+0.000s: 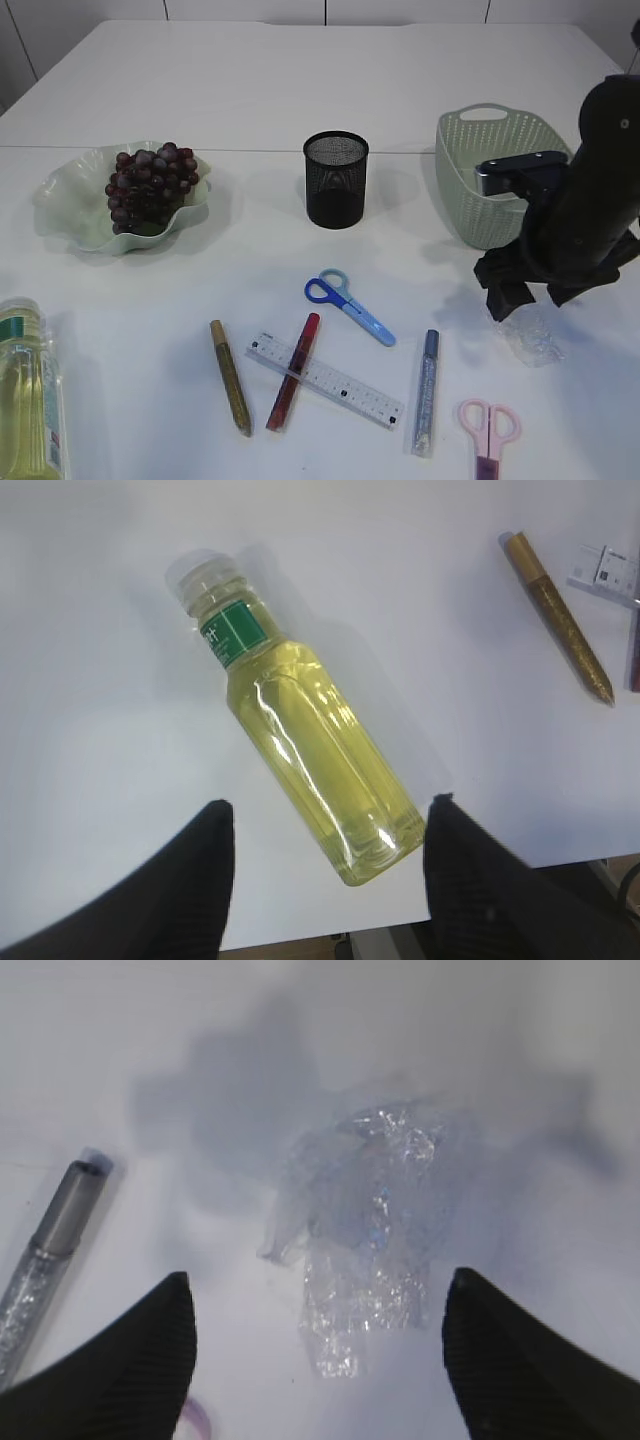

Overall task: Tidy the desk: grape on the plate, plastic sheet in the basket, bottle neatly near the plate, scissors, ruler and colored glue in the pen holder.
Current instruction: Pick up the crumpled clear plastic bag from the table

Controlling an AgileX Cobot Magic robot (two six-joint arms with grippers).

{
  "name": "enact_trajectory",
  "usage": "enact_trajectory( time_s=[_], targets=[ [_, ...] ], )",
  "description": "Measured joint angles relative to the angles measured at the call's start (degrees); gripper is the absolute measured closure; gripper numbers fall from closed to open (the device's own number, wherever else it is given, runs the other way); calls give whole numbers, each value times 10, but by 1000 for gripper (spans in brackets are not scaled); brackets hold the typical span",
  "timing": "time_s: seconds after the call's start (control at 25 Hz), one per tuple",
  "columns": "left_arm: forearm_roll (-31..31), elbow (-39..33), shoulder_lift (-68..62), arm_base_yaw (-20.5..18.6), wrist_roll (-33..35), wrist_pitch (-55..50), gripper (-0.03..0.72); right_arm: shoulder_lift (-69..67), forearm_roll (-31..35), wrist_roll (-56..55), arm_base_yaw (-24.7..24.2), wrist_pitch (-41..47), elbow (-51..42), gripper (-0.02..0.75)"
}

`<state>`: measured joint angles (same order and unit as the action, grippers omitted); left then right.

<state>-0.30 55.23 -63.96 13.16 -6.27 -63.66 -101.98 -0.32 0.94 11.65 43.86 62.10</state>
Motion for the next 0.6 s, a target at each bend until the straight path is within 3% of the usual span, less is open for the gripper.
enact_trajectory(
  time_s=[0.6],
  targets=[
    [0, 0, 0, 0, 0, 0, 253, -78, -36, -31, 0, -47, 12, 144]
  ],
)
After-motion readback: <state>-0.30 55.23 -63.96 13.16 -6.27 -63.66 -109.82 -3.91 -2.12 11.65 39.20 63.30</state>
